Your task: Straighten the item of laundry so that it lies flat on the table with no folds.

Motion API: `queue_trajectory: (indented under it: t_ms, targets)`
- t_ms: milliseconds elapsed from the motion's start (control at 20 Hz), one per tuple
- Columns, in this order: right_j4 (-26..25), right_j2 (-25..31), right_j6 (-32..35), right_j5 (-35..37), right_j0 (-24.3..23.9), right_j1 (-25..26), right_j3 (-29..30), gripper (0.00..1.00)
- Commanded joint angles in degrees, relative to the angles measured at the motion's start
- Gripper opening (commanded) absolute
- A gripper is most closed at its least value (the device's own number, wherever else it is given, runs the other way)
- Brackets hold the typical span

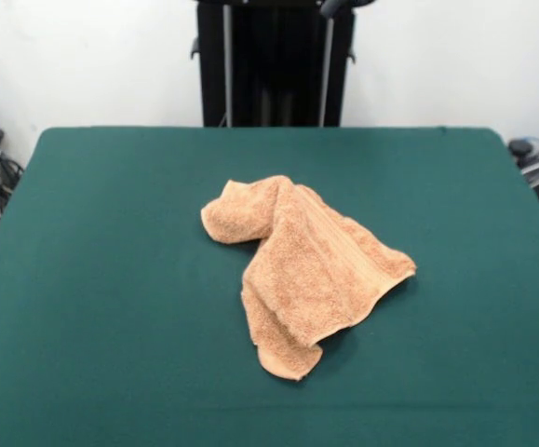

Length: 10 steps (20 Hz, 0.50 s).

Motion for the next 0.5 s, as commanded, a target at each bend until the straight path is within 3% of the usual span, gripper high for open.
queue_trajectory:
  t_ms: [50,350,500]
  targets:
    - [8.56,12.11,14.74,-11.46,-6.3,-0.11,8.44,1.0]
    - [16.05,20.16,9.88,-11.95,-12.46,1.06,10.96,1.0]
    - [16.86,21.07,9.09,-11.22,-13.52,2.23,10.54,1.0]
